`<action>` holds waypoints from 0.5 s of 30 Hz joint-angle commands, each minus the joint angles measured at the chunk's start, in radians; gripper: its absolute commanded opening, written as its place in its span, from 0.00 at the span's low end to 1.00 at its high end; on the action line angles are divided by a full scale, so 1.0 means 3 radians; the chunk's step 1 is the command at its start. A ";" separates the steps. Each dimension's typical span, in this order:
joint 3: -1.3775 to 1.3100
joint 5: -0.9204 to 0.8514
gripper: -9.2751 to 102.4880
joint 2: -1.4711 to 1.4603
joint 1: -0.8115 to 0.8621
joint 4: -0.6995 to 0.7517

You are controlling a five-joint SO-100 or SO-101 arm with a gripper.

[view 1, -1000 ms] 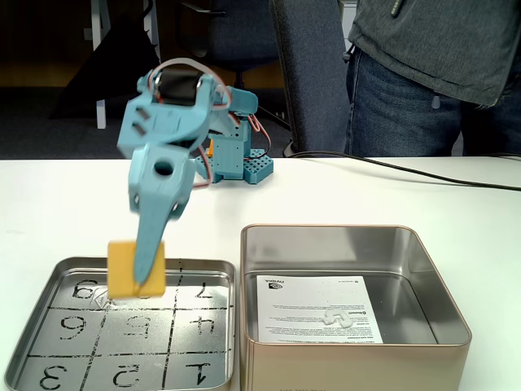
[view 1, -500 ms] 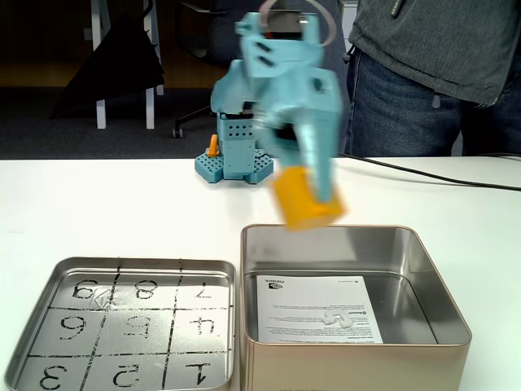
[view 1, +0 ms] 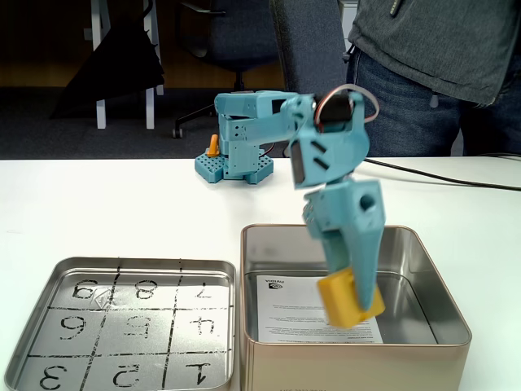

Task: Grasp a lego block and put it in the bin.

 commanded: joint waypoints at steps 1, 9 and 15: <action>-0.0102 0.0000 0.08 -0.0046 0.0097 -0.0031; -0.0107 0.0128 0.08 -0.0251 0.0174 -0.0102; -0.0107 0.0363 0.10 -0.0118 0.0164 -0.0072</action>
